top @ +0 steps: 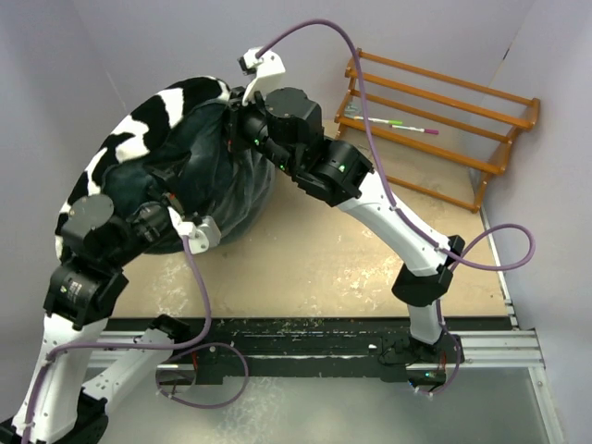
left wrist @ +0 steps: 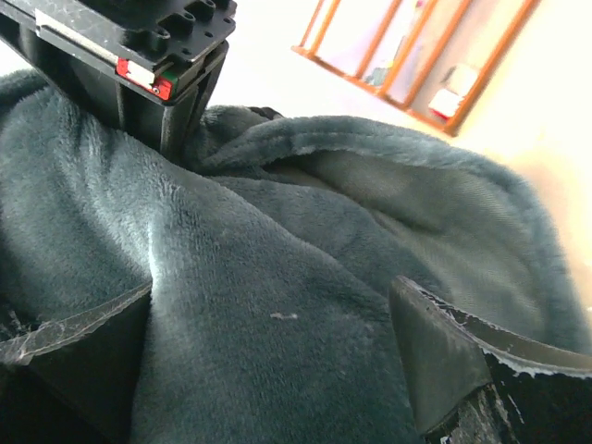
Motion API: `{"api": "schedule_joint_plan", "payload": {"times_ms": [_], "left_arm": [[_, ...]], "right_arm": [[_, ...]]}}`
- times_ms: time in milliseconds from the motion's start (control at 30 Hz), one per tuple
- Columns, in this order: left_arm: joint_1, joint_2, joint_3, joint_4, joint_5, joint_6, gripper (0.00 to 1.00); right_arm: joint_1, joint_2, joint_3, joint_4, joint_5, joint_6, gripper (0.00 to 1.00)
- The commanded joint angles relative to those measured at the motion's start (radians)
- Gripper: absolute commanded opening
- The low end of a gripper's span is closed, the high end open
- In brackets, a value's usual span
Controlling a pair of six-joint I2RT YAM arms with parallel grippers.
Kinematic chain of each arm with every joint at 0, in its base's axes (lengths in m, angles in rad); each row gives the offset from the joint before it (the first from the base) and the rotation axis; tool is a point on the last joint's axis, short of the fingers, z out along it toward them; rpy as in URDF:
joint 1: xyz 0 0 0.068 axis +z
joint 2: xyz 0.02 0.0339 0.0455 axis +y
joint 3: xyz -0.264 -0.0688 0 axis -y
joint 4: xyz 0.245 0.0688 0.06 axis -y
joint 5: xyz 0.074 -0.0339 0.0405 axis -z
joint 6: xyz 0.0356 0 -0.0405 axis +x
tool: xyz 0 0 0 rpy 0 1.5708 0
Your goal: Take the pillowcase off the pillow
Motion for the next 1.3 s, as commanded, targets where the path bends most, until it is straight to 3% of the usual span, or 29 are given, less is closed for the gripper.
{"api": "schedule_joint_plan", "payload": {"times_ms": [0, 233, 300, 400, 467, 533, 600, 700, 767, 967, 1267], "left_arm": [[-0.003, -0.043, -0.21, 0.148, -0.165, 0.094, 0.99], [-0.004, 0.005, -0.321, 0.676, -0.429, 0.168, 0.99], [-0.003, 0.04, -0.271, 0.793, -0.484, 0.132, 0.99], [-0.003, 0.128, -0.104, 0.754, -0.573, -0.039, 0.99], [-0.002, 0.163, 0.007, 0.642, -0.583, -0.167, 0.99], [-0.004, 0.157, 0.079, 0.508, -0.498, -0.287, 1.0], [-0.003, 0.098, 0.065, 0.434, -0.296, -0.334, 1.0], [-0.004, -0.015, -0.009, 0.362, -0.027, -0.288, 0.99], [-0.003, -0.049, -0.033, 0.315, 0.02, -0.249, 0.99], [-0.003, -0.006, -0.063, 0.259, -0.116, -0.125, 0.94], [-0.004, 0.085, -0.088, 0.298, -0.149, -0.133, 0.99]], "right_arm": [[0.007, -0.042, 0.04, 0.198, -0.088, 0.13, 0.0], [0.022, -0.116, -0.04, 0.209, -0.062, 0.155, 0.0], [0.023, -0.136, -0.069, 0.19, -0.024, 0.147, 0.0], [0.021, -0.15, -0.097, 0.168, -0.04, 0.158, 0.0], [0.02, -0.137, -0.062, 0.155, -0.051, 0.159, 0.0], [0.012, -0.103, 0.01, 0.118, -0.059, 0.173, 0.0], [-0.028, -0.055, 0.083, 0.07, -0.105, 0.232, 0.0], [-0.096, -0.04, 0.094, 0.058, -0.164, 0.308, 0.0], [-0.111, -0.046, 0.061, 0.078, -0.178, 0.317, 0.0], [-0.112, -0.059, 0.022, 0.129, -0.173, 0.316, 0.0], [-0.084, -0.095, -0.013, 0.147, -0.192, 0.295, 0.0]]}}
